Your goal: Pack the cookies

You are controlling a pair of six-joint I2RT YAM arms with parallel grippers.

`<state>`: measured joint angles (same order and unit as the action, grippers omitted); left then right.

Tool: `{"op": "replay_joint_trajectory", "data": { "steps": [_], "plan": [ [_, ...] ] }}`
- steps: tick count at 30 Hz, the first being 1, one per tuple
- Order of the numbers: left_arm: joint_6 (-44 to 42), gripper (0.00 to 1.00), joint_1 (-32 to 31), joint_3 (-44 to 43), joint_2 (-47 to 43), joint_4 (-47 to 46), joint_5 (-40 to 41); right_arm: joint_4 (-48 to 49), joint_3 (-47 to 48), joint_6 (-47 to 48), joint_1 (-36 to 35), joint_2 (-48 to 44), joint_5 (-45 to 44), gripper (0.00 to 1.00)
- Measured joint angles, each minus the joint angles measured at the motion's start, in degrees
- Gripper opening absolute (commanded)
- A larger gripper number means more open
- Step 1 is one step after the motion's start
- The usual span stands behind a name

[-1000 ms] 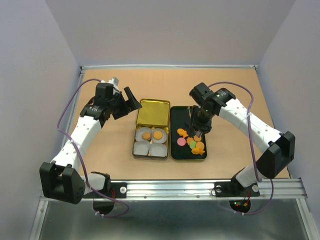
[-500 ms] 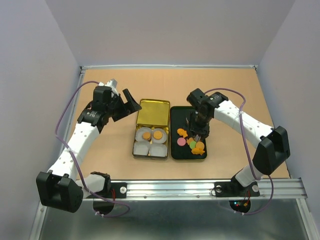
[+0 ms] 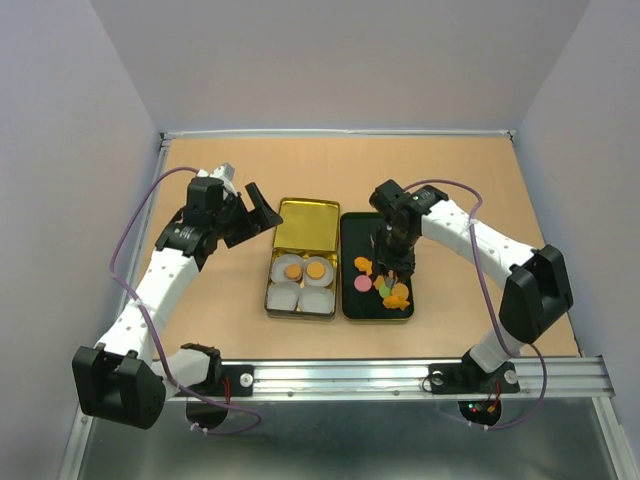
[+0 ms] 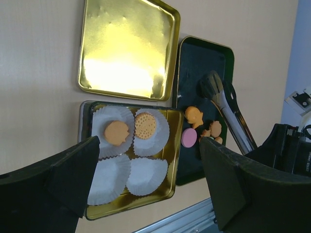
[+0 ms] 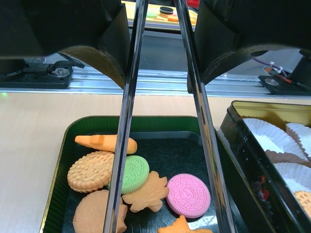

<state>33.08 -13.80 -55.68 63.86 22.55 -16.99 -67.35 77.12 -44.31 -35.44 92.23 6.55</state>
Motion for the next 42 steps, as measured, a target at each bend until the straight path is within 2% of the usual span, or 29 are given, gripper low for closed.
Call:
{"op": "replay_joint_trajectory", "data": {
  "steps": [2,8,16,21,35,39,42],
  "plan": [
    [0.0,0.95,0.0,0.3,0.0,-0.1,0.0,0.0,-0.3,0.4,0.0,0.5,0.3,0.44],
    [0.0,0.95,0.0,0.8,0.0,-0.3,0.0,-0.5,-0.3,0.9,0.0,1.8,0.8,0.41],
    [-0.1,0.95,0.0,0.9,0.0,-0.5,-0.1,-2.1,-0.1,1.0,-0.3,1.9,0.9,0.3],
    [-0.1,0.95,0.0,2.5,-0.1,-1.7,-0.5,-4.2,1.2,0.8,-0.3,1.9,0.6,0.3],
    [-0.6,0.95,0.0,4.8,-0.2,-3.7,-1.2,-8.8,13.8,-3.6,-1.0,-1.6,0.8,0.3],
    [-1.3,0.95,0.0,5.4,-0.4,-4.2,-0.8,-8.2,14.6,-5.6,-3.6,-2.9,2.1,0.3],
    [-1.6,0.95,0.0,5.8,-0.5,-4.9,-0.2,-5.8,14.6,-8.2,-9.6,-3.5,3.9,0.3]
  ]
}}
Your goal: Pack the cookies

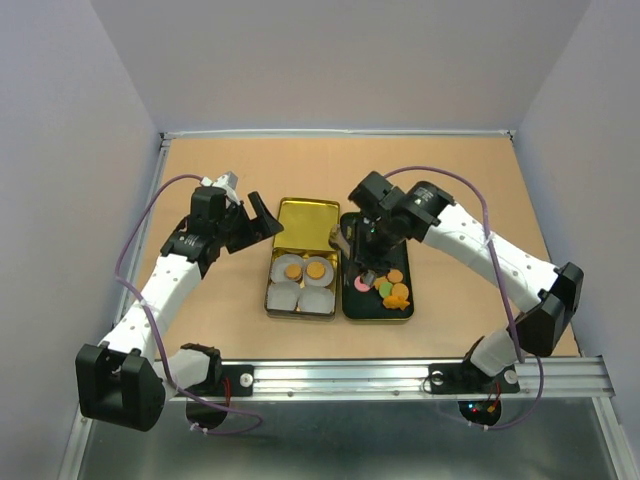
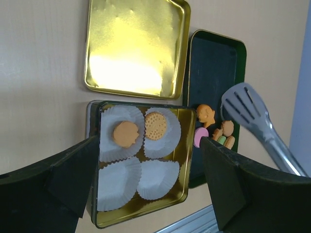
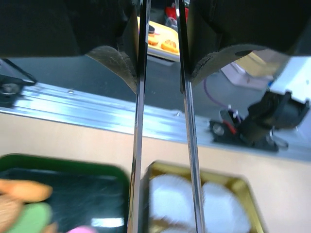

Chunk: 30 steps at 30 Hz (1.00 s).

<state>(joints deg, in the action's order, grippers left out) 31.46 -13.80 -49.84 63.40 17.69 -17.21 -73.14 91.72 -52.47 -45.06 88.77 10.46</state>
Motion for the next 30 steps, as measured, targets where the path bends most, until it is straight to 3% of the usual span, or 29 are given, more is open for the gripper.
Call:
{"op": "replay_joint_trajectory", "data": {
  "steps": [9,20,30],
  "plan": [
    [-0.6,0.95,0.0,3.0,-1.2,-2.1,1.8,6.1,-3.7,-3.7,-16.3,-0.2,0.5,0.3],
    [-0.3,0.95,0.0,3.0,-4.3,-2.1,3.2,8.8,-15.4,-6.5,-19.9,-5.6,-1.7,0.3],
    [0.7,0.95,-0.2,3.0,-6.5,-1.9,4.4,11.1,-16.0,-7.0,-23.6,-7.8,-3.0,0.3]
  ]
}}
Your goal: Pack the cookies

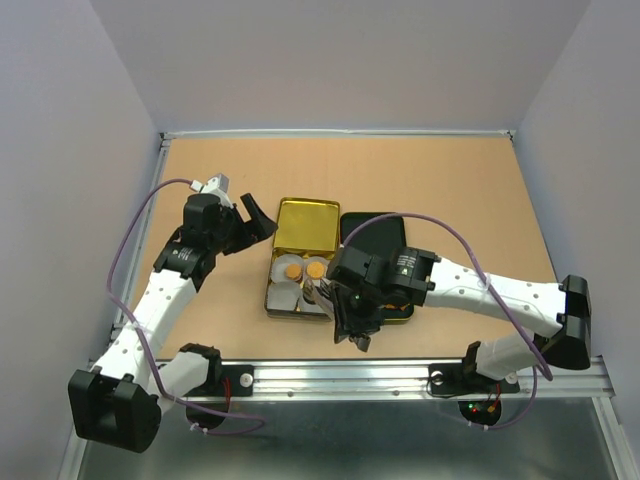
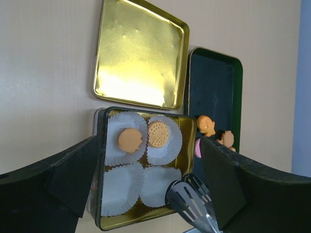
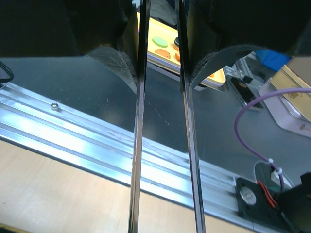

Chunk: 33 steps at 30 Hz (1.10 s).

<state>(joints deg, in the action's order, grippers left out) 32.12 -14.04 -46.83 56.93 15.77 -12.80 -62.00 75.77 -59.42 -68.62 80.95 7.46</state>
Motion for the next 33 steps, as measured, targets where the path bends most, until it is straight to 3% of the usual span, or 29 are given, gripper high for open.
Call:
{"op": "replay_joint_trajectory", "data": {
  "steps": [13,33],
  "plan": [
    [0.9,0.95,-0.3,0.0,-4.1,2.1,1.3,1.2,-4.5,-2.1,-2.7,0.0,-2.6,0.36],
    [1.9,0.95,-0.5,0.4,-6.4,3.2,2.3,2.3,-3.5,-2.4,-2.7,0.0,-5.6,0.48]
  ]
}}
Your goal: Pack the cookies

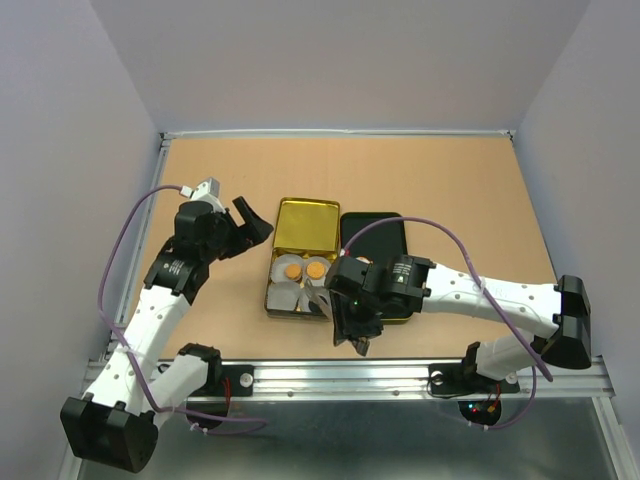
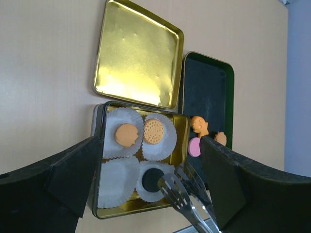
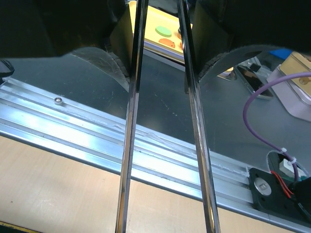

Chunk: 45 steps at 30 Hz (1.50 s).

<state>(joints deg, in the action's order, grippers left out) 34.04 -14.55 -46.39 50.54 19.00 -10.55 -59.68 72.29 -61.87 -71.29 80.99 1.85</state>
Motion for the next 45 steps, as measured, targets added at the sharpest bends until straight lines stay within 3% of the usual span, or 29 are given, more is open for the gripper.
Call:
{"op": "replay_joint_trajectory", "data": {
  "steps": [6,12,20,32,45],
  "plan": [
    [0.5,0.95,0.0,0.0,-1.0,0.2,0.1,-0.4,1.3,0.1,0.0,-0.3,-1.6,0.49],
    [0.5,0.95,-0.1,0.0,-2.0,0.6,0.1,-6.0,7.0,-1.5,0.2,-5.5,-9.4,0.51],
    [0.6,0.95,-0.7,0.0,-2.2,0.5,0.1,-12.0,5.7,-2.3,6.5,-15.0,-14.0,0.55],
    [0.6,0.95,-1.2,0.3,-2.6,0.5,0.0,-12.1,0.3,7.5,16.8,-5.9,-13.6,0.6],
    [0.5,0.95,-1.2,1.8,-4.5,1.0,0.1,-7.0,-0.9,15.2,17.0,0.4,-9.0,0.61]
  ]
}}
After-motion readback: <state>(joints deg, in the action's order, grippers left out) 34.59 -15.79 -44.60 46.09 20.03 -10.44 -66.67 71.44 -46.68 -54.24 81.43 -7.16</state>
